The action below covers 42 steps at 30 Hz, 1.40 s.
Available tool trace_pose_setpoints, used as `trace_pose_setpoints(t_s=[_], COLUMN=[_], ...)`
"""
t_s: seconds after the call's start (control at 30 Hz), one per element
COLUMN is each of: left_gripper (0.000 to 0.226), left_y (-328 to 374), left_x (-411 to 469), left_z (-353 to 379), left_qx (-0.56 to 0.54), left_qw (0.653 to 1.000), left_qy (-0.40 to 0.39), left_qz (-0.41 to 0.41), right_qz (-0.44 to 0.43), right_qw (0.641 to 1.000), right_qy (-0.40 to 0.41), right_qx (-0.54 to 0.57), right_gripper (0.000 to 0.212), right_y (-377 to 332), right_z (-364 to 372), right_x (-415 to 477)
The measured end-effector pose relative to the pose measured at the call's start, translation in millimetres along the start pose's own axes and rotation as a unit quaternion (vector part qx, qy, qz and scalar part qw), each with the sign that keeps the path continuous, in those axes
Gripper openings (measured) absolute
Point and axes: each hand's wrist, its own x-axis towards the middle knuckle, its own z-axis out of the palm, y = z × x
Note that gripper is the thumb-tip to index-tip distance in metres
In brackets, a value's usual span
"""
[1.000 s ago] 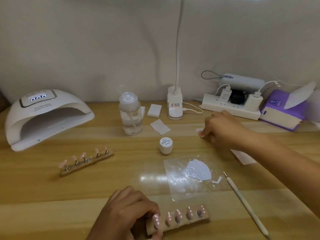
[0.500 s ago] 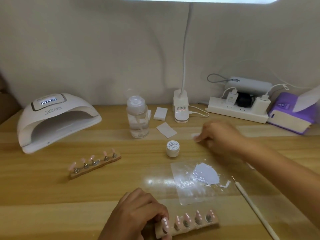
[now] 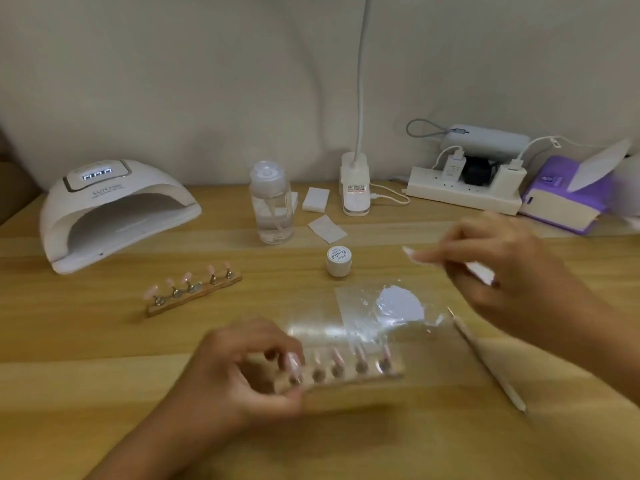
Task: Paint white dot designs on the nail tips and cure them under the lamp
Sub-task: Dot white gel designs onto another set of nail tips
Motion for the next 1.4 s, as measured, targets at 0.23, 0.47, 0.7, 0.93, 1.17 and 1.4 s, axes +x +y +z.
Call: trace_pose_setpoints(t_s=[0.23, 0.47, 0.7, 0.93, 1.17, 1.4], left_gripper=[0.027, 0.04, 0.042, 0.041, 0.04, 0.036], left_y=[-13.3, -7.1, -8.5, -8.3, -6.7, -1.5], left_x=[-9.8, -8.8, -7.3, -9.0, -8.7, -11.1], left_z=[-45.2, -30.5, -21.5, -21.5, -17.8, -8.0], left_qx=[-0.074, -0.019, -0.024, -0.039, -0.049, -0.056], left_qw=[0.961, 0.967, 0.968, 0.965, 0.97, 0.977], left_qy=[0.221, 0.2, 0.201, 0.213, 0.188, 0.164], left_qz=[-0.153, -0.159, -0.146, -0.148, -0.146, -0.126], right_qz=[-0.118, -0.059, -0.153, -0.132, 0.02, -0.054], right_qw=[0.987, 0.983, 0.981, 0.964, 0.98, 0.995], right_qy=[-0.109, -0.11, -0.109, -0.182, -0.096, -0.028], right_qx=[0.019, -0.136, -0.042, -0.145, -0.173, -0.085], right_gripper=[0.035, 0.02, 0.028, 0.027, 0.036, 0.045], right_y=[-95.4, -95.1, -148.6, -117.7, -80.4, -133.3], right_z=[35.8, 44.2, 66.9, 55.2, 33.2, 71.3], right_x=[-64.0, -59.9, -71.0, -41.6, -93.4, -106.1])
